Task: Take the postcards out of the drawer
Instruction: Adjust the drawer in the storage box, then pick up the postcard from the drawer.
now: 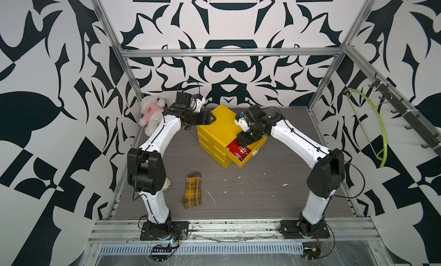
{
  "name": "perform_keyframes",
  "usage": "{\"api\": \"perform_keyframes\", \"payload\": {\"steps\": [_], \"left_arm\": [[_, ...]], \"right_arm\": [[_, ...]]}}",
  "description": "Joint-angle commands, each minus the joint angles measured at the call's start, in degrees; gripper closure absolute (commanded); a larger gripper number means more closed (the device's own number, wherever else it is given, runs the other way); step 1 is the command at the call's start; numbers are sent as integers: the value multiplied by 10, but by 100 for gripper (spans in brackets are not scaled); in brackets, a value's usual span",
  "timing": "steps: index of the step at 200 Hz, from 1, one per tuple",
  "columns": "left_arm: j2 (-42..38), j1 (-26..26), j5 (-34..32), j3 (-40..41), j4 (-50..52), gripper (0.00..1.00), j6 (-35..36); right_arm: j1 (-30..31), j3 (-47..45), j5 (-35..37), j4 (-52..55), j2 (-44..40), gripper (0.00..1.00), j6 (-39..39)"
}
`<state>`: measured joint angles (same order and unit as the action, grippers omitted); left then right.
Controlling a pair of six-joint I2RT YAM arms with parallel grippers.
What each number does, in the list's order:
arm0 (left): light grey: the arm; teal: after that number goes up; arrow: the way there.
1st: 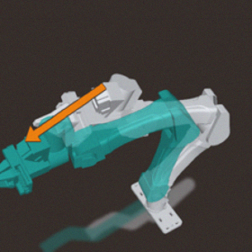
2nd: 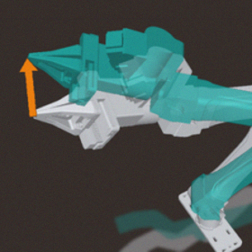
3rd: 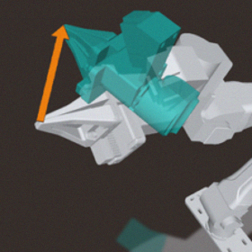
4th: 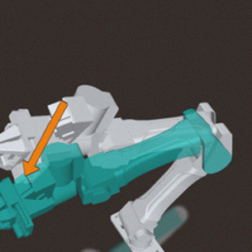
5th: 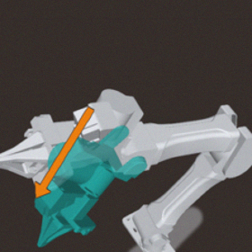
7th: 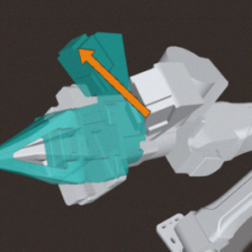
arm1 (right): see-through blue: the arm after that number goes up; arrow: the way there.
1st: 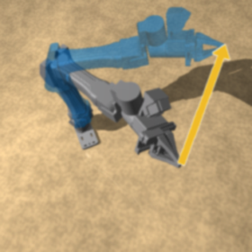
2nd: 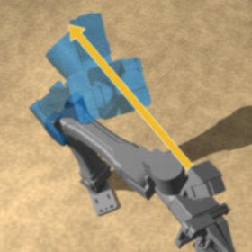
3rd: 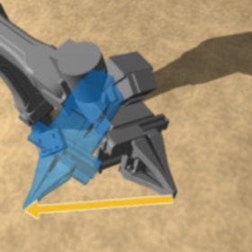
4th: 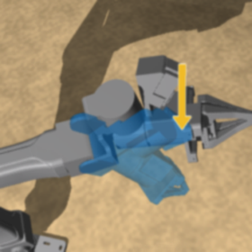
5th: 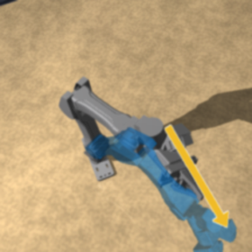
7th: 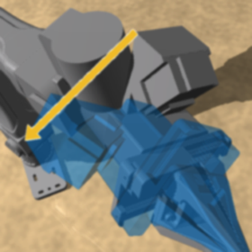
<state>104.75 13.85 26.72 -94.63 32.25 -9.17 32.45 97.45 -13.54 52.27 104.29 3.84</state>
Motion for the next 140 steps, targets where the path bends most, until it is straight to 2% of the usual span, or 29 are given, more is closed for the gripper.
{"api": "perform_keyframes", "payload": {"steps": [1, 98, 140], "left_arm": [[35, 0, -53, 11, 72, 22, 15], [35, 0, -54, 10, 73, 22, 15], [37, 0, -55, 9, 74, 21, 16]], "right_arm": [[8, -12, -49, -6, 4, 44, 15], [10, -48, -156, -72, -11, 43, 63], [10, -61, -176, -93, -21, 48, 80]]}}
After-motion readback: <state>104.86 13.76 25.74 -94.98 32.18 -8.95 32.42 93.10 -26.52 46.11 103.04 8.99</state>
